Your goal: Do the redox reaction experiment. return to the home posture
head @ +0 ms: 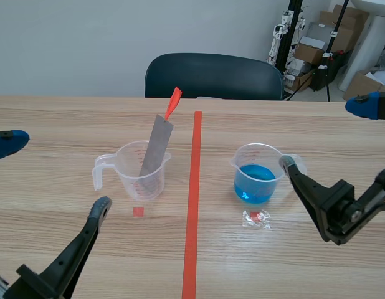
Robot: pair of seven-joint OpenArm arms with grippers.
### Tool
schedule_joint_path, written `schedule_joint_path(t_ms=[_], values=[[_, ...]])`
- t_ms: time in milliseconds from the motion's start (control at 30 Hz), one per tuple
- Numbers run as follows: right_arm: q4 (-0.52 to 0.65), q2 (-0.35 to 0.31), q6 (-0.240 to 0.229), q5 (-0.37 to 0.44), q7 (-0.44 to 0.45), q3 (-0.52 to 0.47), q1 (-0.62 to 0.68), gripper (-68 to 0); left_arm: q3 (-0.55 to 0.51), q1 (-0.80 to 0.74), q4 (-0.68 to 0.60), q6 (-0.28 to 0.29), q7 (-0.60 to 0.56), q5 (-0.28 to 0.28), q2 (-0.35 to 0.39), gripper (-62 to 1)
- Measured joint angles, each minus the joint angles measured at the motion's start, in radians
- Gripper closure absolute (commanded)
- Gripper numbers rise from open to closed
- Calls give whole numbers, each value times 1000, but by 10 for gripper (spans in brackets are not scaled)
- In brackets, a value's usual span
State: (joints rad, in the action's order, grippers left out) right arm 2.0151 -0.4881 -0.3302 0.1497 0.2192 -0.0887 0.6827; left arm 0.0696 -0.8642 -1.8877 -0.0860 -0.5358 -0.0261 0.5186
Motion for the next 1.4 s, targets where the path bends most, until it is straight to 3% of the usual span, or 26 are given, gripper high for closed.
schedule_joint_path(t_ms=[1000, 1400], values=[[0, 0, 0, 0, 0, 0, 0, -679, 0, 0, 0, 0, -1, 0, 0, -623], [0, 0, 0, 0, -9, 0, 0, -679, 0, 0, 0, 1, -75, 0, 0, -623]])
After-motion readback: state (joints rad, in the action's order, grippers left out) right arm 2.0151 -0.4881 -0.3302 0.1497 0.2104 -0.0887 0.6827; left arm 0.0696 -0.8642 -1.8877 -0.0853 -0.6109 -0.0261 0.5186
